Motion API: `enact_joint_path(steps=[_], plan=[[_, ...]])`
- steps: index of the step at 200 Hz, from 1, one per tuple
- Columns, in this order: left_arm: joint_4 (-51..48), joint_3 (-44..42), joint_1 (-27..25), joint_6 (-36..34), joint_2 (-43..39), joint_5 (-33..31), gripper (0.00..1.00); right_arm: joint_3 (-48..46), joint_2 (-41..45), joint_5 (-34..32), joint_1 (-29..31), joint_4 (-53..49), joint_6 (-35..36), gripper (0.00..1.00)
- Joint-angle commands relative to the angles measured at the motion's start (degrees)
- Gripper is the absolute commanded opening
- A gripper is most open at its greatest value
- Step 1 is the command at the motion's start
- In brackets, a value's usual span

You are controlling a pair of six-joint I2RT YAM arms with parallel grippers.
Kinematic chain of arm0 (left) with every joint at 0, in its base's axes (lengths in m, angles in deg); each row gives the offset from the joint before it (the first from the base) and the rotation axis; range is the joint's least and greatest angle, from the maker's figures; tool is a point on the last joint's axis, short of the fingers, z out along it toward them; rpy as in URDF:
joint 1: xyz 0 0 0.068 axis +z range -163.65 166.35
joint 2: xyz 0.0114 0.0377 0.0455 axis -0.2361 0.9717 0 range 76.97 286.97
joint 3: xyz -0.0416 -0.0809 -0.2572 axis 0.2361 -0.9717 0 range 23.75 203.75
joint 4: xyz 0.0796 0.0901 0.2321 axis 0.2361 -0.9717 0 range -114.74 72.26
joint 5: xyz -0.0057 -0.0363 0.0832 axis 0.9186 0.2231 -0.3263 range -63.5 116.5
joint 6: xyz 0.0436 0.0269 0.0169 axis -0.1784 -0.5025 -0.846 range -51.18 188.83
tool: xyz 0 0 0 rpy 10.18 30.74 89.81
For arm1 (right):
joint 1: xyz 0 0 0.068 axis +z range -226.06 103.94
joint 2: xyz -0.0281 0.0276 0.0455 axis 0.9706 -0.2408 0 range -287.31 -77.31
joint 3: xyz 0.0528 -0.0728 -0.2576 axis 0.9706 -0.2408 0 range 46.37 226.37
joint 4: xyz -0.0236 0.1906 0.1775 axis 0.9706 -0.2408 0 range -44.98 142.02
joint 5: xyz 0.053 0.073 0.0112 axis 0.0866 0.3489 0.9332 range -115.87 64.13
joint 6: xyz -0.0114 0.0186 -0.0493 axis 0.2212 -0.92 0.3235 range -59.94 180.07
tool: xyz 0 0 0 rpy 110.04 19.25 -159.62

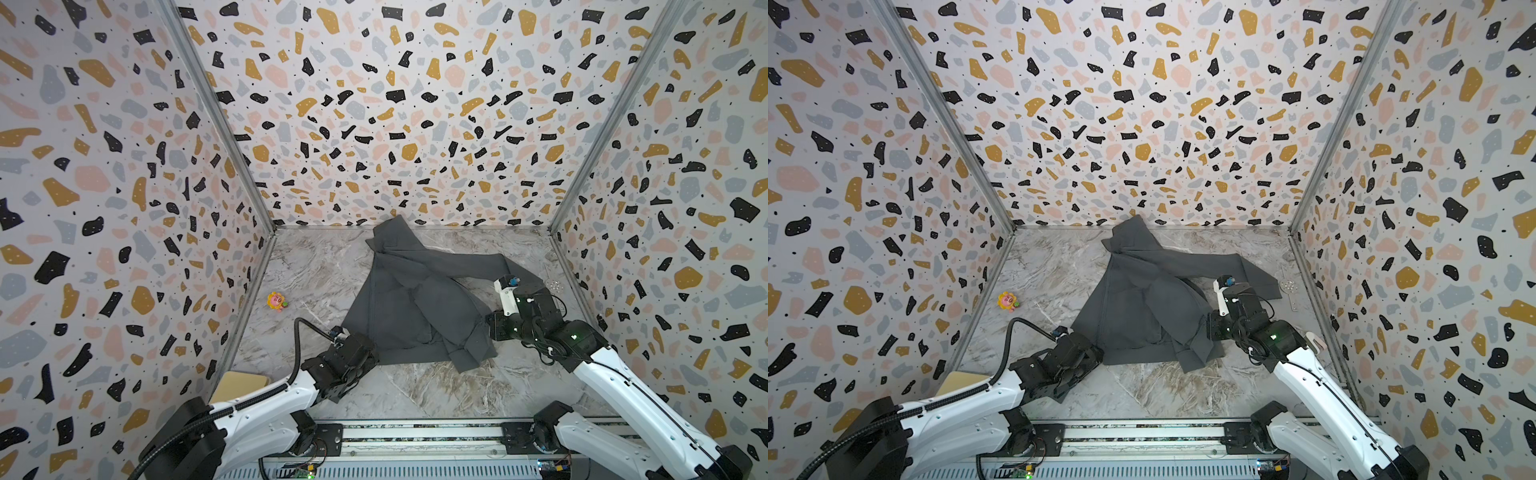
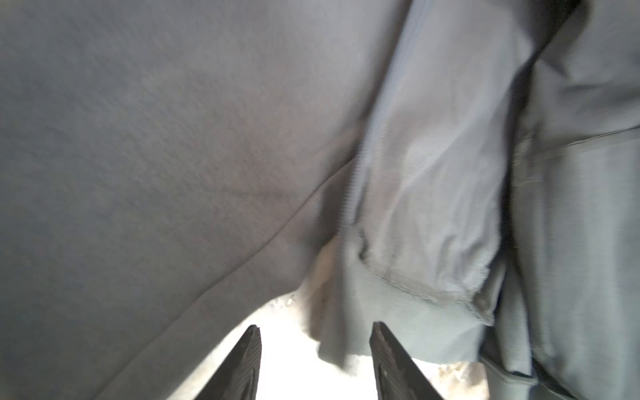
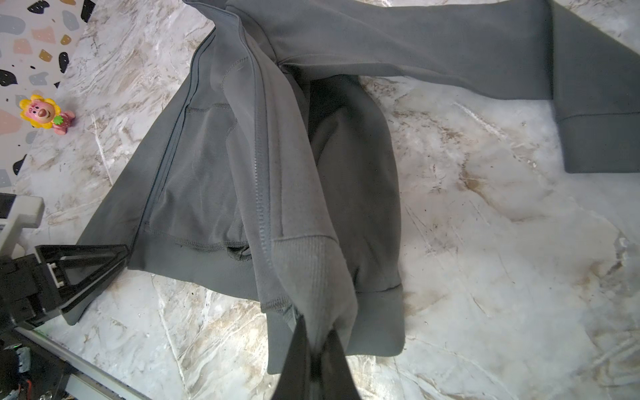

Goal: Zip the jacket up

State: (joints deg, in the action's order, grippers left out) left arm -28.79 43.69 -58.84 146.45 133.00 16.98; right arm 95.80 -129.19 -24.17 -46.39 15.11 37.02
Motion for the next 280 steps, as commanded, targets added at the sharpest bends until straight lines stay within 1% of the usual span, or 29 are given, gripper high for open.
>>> enact_joint_path(steps=[1,18,37,48,83,111,167,280], plan=[[-3.4,-1.9,-0.3,1.1,-3.0,-1.7,0.49,0.1,0.9,-1.0,-0.1,-0.7,0.0,0.00],[-4.2,-2.9,-0.3,1.9,-5.3,-2.1,0.45,0.1,0.7,-0.7,-0.1,-0.5,0.0,0.00],[-4.5,-3.8,-0.3,2.5,-6.8,-2.3,0.38,0.1,0.6,-0.5,-0.1,-0.3,-0.1,0.00],[-4.3,-4.0,-0.3,2.6,-6.8,-2.3,0.33,0.1,0.5,-0.5,-0.1,-0.3,-0.1,0.00],[-2.0,-3.4,-0.2,1.9,-3.8,-2.2,0.25,0.1,0.5,-0.4,-0.1,-0.3,-0.1,0.00],[0.6,-1.3,-0.2,0.7,0.2,-1.4,0.24,0.4,0.7,-0.6,-0.1,-0.7,-0.1,0.00],[1.3,3.7,-0.2,-2.7,7.3,0.1,0.24,0.2,1.5,-1.6,-0.1,-1.4,0.3,0.00],[2.5,4.5,-0.2,-4.2,10.9,1.5,0.24,-0.6,1.6,-2.0,-0.1,-1.2,0.5,0.00]])
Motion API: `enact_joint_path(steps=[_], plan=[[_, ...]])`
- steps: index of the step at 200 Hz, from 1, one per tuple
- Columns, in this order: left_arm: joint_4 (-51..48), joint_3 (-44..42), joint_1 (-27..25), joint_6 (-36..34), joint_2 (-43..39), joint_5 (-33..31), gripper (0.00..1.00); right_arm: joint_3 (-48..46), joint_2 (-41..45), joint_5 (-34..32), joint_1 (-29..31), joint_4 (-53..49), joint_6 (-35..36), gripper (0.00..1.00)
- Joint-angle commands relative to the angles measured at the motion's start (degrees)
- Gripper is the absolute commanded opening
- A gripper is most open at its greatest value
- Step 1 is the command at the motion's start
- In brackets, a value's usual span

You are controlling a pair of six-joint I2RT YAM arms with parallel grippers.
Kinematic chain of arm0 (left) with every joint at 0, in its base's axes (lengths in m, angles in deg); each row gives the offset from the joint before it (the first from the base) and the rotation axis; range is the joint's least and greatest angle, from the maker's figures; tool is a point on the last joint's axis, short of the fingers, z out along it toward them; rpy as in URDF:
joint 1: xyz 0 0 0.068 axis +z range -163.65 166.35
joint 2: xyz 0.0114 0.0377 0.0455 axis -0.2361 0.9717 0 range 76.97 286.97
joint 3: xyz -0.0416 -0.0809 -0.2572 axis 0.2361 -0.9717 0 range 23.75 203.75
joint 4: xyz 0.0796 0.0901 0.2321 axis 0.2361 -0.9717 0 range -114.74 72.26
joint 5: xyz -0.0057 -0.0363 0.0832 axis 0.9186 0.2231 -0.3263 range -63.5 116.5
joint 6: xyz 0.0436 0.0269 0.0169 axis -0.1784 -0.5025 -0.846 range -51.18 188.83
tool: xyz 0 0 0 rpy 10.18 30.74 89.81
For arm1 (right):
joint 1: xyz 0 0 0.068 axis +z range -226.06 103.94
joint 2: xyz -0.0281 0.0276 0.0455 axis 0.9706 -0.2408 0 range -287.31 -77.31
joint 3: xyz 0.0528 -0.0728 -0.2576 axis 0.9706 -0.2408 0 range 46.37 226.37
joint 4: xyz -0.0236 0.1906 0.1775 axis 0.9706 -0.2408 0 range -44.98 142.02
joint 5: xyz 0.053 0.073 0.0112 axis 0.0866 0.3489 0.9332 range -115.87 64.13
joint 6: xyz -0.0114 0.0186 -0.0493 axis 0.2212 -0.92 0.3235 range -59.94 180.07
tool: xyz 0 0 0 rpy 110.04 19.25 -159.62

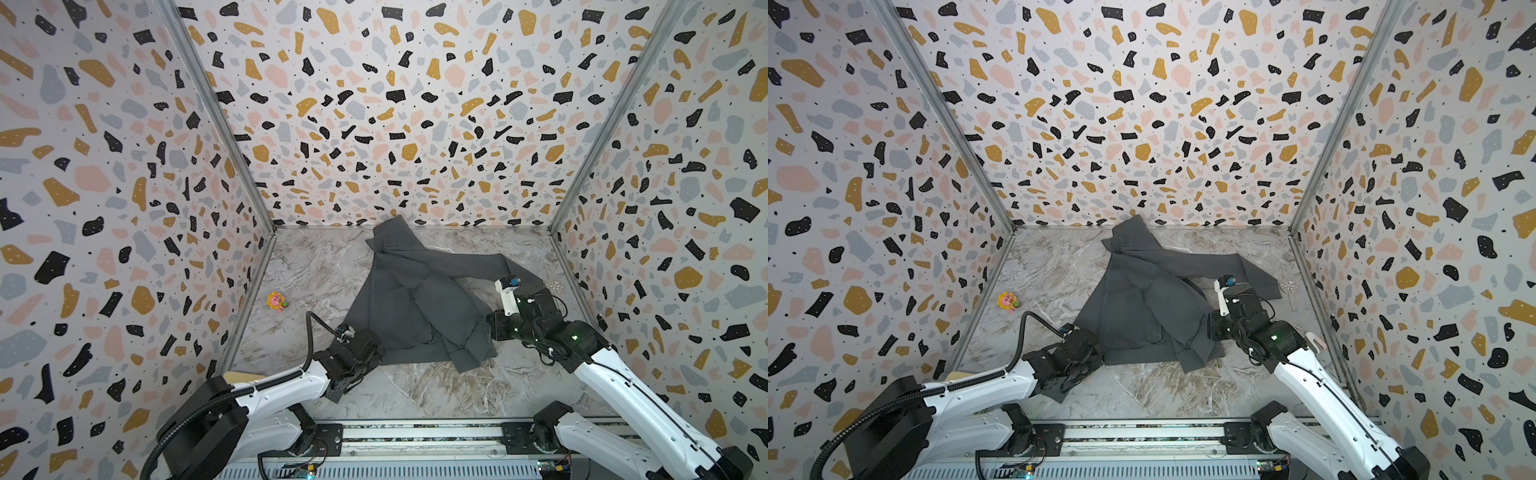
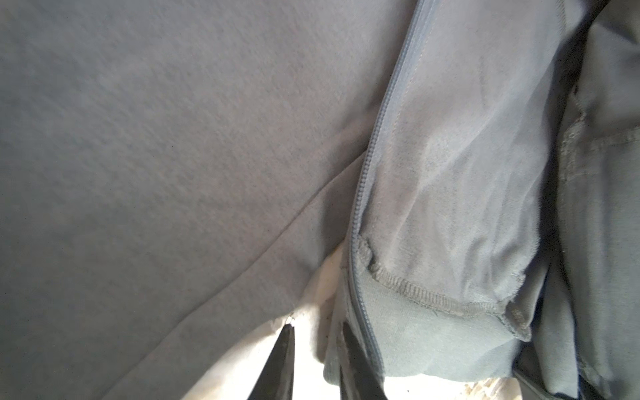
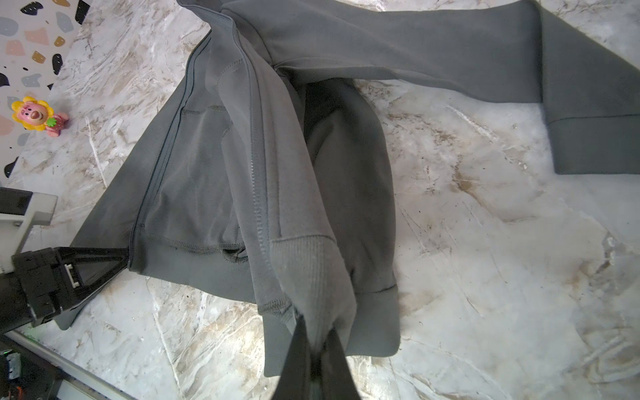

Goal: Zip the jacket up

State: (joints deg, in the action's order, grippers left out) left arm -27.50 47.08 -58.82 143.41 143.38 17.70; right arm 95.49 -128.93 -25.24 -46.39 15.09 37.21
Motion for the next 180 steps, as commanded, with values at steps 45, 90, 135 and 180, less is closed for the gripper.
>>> enact_joint_path(steps=[45,90,135,180], plan=[[0.5,1.7,-0.2,-1.5,0.4,0.6,0.24,-0.7,1.6,-1.1,-0.2,-1.1,0.2,0.00],[-1.4,1.7,-0.2,-1.0,-1.3,-0.3,0.24,-0.9,1.5,-1.2,-0.2,-1.0,0.3,0.00],[-1.8,1.3,-0.2,-0.5,-2.6,-0.8,0.24,-1.0,1.3,-1.0,-0.2,-0.7,0.4,0.00],[-2.0,1.5,-0.2,-0.7,-2.6,-0.8,0.24,-1.1,1.3,-0.9,-0.2,-0.7,0.3,0.00]])
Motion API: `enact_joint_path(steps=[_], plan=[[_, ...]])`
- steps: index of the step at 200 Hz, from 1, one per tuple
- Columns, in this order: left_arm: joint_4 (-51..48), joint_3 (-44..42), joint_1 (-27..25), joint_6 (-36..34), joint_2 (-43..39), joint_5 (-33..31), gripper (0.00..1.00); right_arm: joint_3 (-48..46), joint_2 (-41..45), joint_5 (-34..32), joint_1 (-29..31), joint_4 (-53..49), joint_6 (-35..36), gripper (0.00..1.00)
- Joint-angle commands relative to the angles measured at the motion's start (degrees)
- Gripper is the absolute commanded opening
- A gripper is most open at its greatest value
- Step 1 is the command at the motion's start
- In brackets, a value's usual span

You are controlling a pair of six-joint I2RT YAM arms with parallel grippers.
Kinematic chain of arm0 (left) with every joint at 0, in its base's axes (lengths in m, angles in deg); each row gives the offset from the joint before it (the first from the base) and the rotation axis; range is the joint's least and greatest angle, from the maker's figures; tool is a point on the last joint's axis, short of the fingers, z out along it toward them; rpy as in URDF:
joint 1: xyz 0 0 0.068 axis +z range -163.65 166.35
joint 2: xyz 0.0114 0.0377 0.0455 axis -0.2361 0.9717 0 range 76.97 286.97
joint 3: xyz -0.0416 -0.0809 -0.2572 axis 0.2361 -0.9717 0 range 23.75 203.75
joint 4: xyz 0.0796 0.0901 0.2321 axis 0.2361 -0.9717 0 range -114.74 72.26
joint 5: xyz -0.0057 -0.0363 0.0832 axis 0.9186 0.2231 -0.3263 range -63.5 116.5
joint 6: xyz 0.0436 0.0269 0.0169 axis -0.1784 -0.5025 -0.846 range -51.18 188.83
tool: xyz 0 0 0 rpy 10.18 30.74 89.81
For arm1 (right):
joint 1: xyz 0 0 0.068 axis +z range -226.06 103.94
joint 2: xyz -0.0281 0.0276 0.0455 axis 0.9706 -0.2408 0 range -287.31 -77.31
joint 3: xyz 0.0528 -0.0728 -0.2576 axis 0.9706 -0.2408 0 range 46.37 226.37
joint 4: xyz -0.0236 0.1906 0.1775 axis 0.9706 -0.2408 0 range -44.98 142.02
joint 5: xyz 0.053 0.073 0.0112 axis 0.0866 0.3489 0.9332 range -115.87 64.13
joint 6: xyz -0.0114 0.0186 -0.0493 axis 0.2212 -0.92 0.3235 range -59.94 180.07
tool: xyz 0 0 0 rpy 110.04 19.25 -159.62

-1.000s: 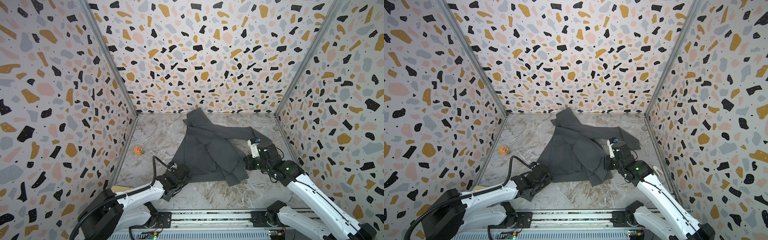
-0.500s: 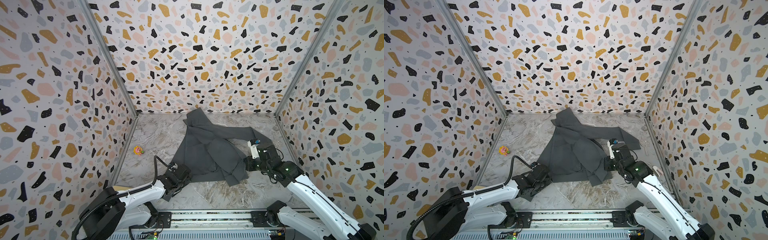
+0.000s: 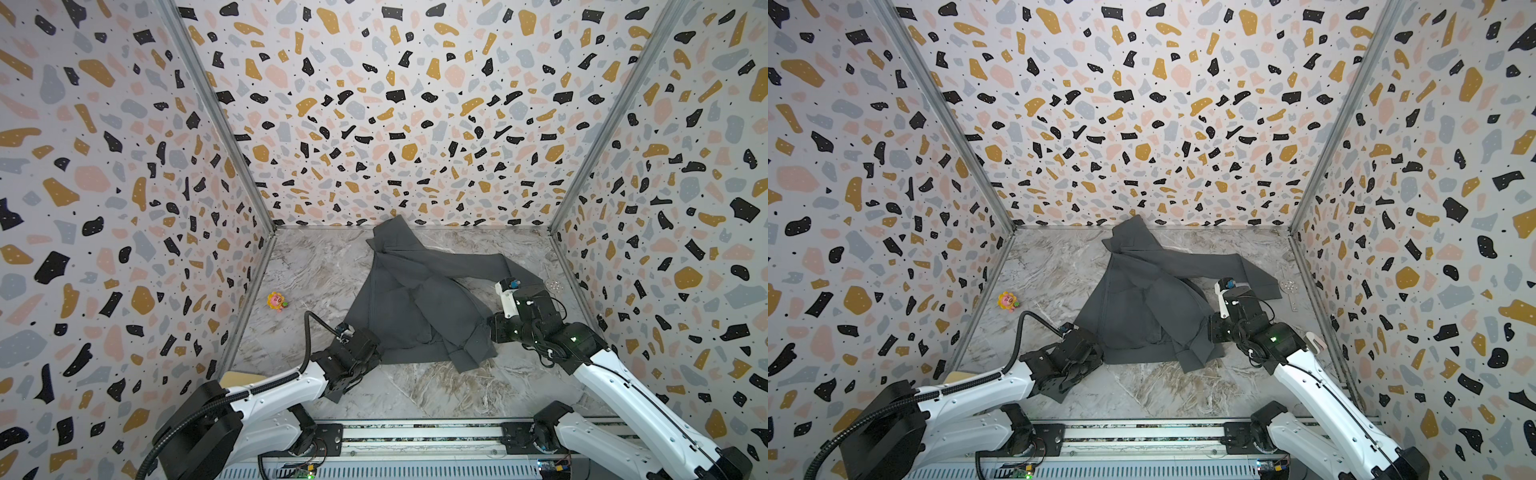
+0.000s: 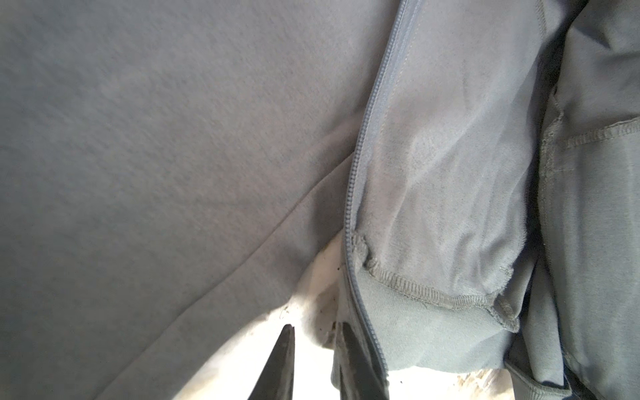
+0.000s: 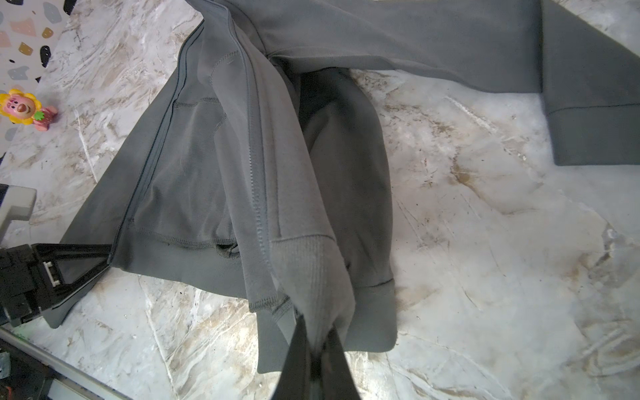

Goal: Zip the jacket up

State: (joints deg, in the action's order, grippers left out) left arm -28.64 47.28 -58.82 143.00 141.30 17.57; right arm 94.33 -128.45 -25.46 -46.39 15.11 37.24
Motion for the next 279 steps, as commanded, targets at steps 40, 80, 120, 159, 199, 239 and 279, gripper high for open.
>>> enact_joint_path(steps=[40,80,120,159,199,239,279], plan=[[-0.6,1.0,-0.2,-0.1,-0.4,-0.7,0.24,-0.1,0.8,-0.6,-0.2,-0.6,0.3,0.00],[0.0,1.9,-0.2,-1.0,0.4,-0.8,0.24,-0.2,0.7,-0.6,-0.2,-0.5,0.3,0.00],[0.3,4.2,-0.3,-3.8,4.0,0.6,0.24,-0.7,0.9,-0.6,-0.2,-0.3,0.3,0.00],[0.5,6.3,-0.5,-4.7,6.5,0.8,0.24,-1.1,1.2,-0.9,-0.2,-0.3,0.3,0.00],[1.2,6.8,-0.8,-4.8,8.3,0.9,0.24,-1.1,1.1,-1.6,-0.2,-0.6,1.0,0.00],[1.8,8.2,-1.5,-5.1,10.4,1.0,0.25,-1.4,1.0,-1.8,-0.3,-0.4,1.3,0.00],[2.5,8.6,-2.2,-4.7,11.4,0.8,0.34,-1.4,0.9,-1.9,-0.3,-0.5,1.6,0.00]])
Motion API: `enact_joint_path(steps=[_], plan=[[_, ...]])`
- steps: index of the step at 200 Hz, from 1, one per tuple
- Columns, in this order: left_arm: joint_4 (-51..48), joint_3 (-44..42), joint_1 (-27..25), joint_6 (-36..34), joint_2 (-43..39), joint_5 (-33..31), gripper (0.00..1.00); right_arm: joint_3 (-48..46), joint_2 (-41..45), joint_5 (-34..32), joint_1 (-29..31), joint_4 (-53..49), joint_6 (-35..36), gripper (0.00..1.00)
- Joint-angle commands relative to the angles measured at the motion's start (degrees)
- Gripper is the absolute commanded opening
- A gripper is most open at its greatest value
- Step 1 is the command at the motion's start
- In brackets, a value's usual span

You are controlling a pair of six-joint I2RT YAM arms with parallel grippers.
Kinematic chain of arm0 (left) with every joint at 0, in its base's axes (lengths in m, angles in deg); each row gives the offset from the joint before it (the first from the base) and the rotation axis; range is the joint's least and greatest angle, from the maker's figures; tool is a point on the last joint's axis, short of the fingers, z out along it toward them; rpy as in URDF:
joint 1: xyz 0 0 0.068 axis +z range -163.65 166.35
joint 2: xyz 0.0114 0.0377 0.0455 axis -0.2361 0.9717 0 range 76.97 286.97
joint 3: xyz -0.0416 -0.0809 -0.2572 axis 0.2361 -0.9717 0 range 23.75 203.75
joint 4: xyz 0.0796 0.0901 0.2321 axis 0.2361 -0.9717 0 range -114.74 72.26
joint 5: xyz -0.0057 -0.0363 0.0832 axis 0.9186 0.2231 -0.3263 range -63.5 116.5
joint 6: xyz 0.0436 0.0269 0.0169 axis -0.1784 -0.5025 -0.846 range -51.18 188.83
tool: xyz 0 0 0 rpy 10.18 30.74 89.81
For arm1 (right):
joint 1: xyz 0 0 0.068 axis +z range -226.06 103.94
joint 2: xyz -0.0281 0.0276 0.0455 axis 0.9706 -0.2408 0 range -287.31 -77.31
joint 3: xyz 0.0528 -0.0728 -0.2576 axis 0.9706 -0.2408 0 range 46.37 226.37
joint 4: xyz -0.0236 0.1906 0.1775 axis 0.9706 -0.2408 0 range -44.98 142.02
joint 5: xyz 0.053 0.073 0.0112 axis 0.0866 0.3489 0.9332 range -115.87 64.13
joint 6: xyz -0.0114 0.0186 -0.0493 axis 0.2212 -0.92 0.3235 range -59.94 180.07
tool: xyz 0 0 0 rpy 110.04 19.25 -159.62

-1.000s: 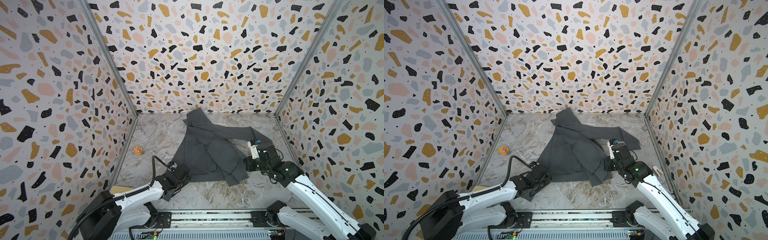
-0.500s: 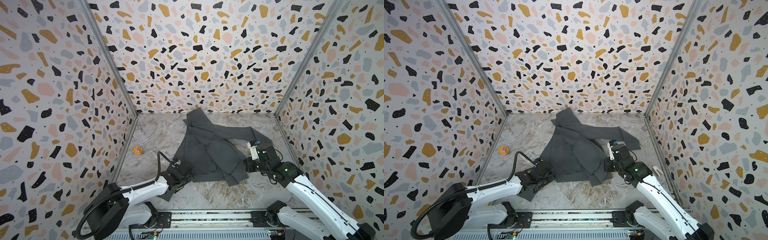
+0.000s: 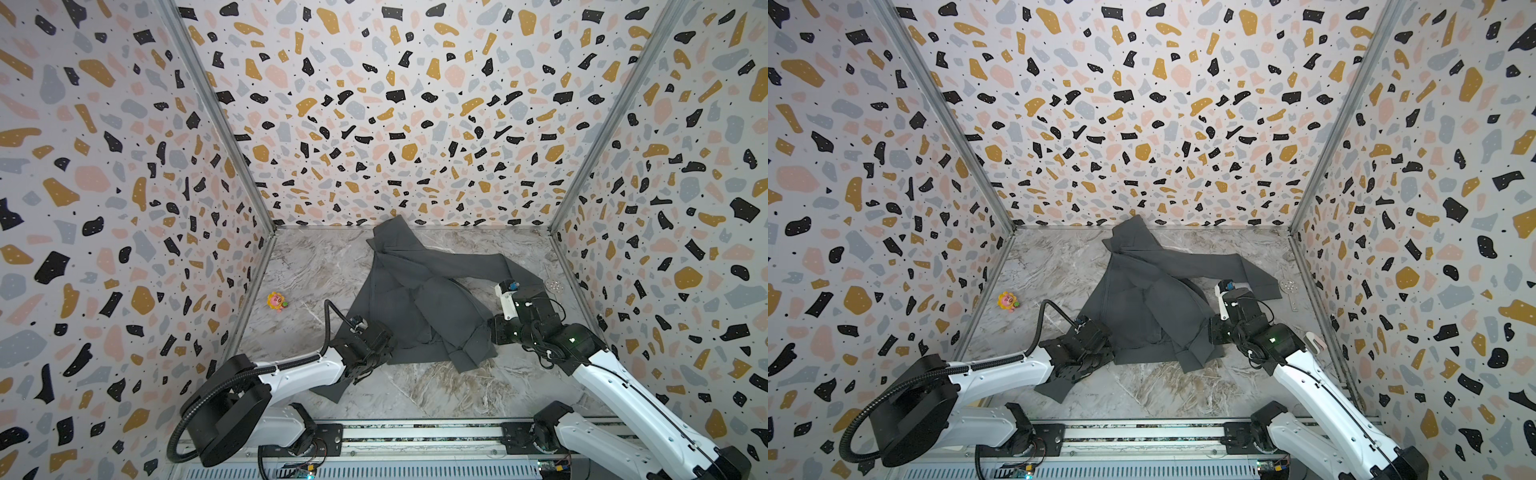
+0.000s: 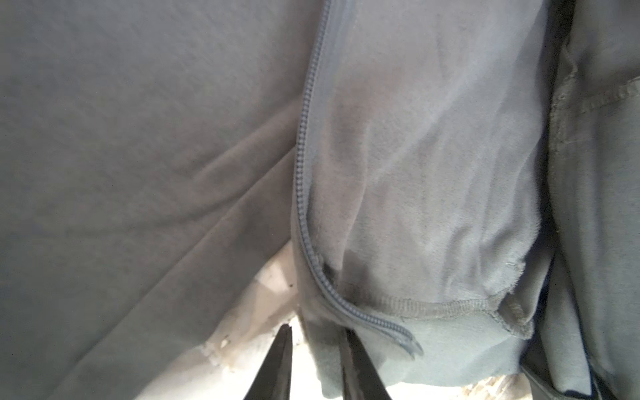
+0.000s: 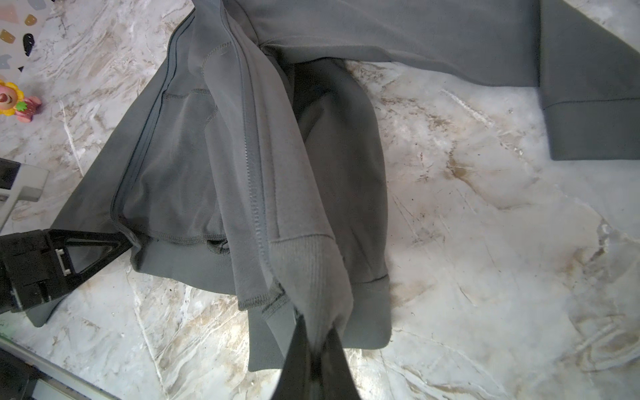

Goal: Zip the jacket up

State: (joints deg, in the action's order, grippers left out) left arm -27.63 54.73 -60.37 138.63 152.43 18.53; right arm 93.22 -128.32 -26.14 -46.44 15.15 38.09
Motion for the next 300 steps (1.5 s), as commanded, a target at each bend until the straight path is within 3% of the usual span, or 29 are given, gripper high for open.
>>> enact_joint_path(steps=[1,63,94,198,233,263,300], plan=[[1.5,1.2,-0.6,-0.3,0.3,-0.2,0.34,-0.3,0.7,-1.2,-0.3,-0.6,0.8,0.00],[2.6,-2.4,-1.4,3.4,-4.6,-2.8,0.49,0.1,0.0,-1.0,-0.4,-0.5,1.0,0.00],[6.6,-5.5,-1.4,5.1,-6.9,-2.5,0.49,0.2,-0.1,-0.6,-0.4,-0.4,0.9,0.00],[17.7,-9.5,-1.4,5.3,-2.3,0.1,0.47,1.2,-0.1,-1.1,-0.4,-2.1,0.9,0.00],[21.6,-11.3,-1.4,6.2,-0.9,0.9,0.33,1.4,0.2,-1.6,-0.4,-2.8,1.0,0.00],[22.4,-12.6,-1.4,6.8,-0.8,0.8,0.11,1.3,0.5,-1.8,-0.4,-3.0,0.6,0.00],[22.1,-13.7,-1.3,7.0,-1.5,0.2,0.03,1.1,0.6,-0.4,-0.4,-1.7,0.7,0.00]])
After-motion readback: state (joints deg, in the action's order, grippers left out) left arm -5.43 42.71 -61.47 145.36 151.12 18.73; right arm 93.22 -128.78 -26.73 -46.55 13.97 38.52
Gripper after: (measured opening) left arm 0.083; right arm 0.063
